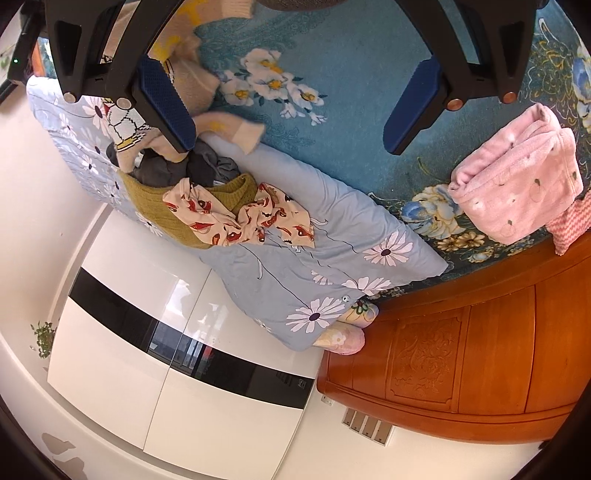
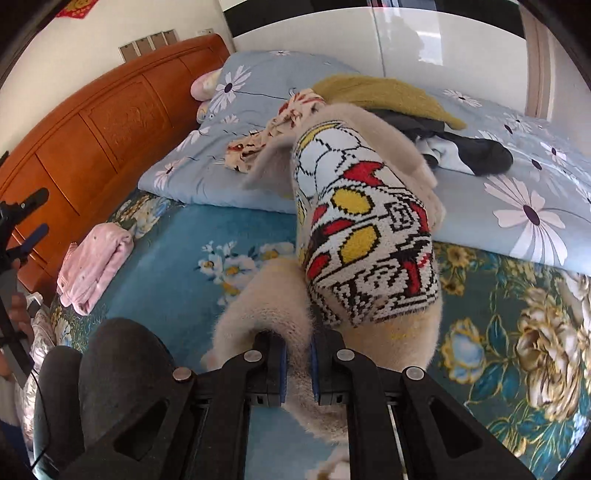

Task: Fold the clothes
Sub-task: 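Carry the beige sweater with the right gripper onto the teal rug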

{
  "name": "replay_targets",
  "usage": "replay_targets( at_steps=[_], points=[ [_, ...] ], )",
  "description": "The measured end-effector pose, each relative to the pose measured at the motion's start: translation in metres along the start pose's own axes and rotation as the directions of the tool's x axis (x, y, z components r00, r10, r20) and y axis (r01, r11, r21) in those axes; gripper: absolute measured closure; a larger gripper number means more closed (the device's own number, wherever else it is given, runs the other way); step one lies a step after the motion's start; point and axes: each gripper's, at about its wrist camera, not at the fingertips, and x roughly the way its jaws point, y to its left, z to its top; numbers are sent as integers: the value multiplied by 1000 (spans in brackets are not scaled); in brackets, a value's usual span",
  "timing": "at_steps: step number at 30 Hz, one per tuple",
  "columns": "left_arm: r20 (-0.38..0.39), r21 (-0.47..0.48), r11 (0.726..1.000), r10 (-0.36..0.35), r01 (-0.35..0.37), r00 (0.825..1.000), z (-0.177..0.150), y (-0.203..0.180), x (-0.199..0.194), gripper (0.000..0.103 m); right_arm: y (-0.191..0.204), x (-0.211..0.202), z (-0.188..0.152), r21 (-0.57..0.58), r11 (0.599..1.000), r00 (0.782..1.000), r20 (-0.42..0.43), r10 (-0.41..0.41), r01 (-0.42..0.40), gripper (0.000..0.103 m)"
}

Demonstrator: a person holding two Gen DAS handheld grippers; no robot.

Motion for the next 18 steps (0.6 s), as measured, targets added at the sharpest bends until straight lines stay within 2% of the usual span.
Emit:
replay_targets(
  at_steps=[4,8,10,13,18],
  points=[
    [-32,20,999,-31,31,999,-9,-19,8,0,-40,-41,-24,36,996,996,29,-81,80,93],
    [-86,68,996,-53,59,995,-22,-45,24,0,-81,-57,-63,89,979,983,-61,-176,181,93],
    [-124,82,993,-70,81,990,-30,-58,33,0,-99,-55,-86,139,973,977,-137,-163,182,93],
    [-173,95,987,-109,127,979,-43,-77,43,0,-106,-48,-111,142,971,964,-210,-162,194,93],
    [-241,79,970,-206,231,949,-64,-108,56,0,-106,-63,-116,82,982,952,-272,-142,170,86]
  ],
)
